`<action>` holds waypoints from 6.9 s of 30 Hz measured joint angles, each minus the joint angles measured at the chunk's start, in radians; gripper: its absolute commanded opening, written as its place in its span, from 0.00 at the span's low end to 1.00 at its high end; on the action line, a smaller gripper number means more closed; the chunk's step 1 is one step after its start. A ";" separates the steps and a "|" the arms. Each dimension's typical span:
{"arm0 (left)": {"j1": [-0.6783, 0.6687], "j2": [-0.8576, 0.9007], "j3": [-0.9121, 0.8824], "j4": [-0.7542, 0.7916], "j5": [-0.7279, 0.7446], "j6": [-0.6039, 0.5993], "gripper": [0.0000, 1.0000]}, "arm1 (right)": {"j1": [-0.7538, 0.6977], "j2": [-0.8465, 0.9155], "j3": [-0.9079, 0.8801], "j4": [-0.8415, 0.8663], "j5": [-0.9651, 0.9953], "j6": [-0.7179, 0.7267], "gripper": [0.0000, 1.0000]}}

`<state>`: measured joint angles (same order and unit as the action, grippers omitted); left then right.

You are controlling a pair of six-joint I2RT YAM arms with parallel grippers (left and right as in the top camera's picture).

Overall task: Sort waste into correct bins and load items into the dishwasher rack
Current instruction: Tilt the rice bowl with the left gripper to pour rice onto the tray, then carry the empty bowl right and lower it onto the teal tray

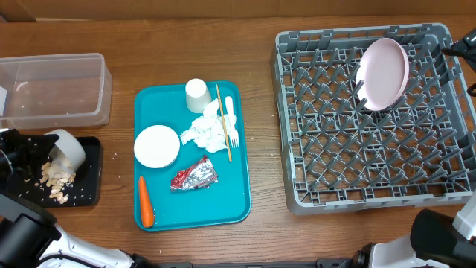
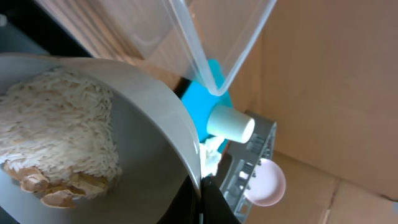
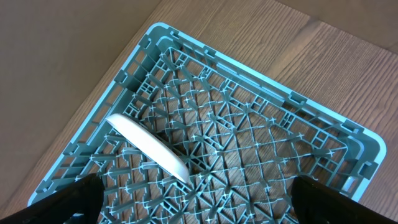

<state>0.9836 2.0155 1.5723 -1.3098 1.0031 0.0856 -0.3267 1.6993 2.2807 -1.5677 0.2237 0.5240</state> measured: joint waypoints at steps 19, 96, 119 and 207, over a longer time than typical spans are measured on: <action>0.008 0.000 -0.024 -0.010 0.134 0.057 0.04 | 0.000 0.000 0.000 0.001 0.000 0.000 1.00; 0.079 0.011 -0.035 -0.093 0.203 0.109 0.04 | 0.000 0.002 0.000 0.000 0.000 0.000 1.00; 0.079 0.024 -0.042 -0.080 0.175 0.075 0.04 | 0.000 0.005 0.000 0.000 0.000 0.001 1.00; -1.083 0.002 0.076 0.442 -1.117 -0.479 0.04 | 0.000 0.006 0.000 0.001 0.000 0.000 1.00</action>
<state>-0.0994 2.0171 1.6485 -0.8680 -0.1139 -0.3935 -0.3264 1.7050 2.2807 -1.5669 0.2241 0.5240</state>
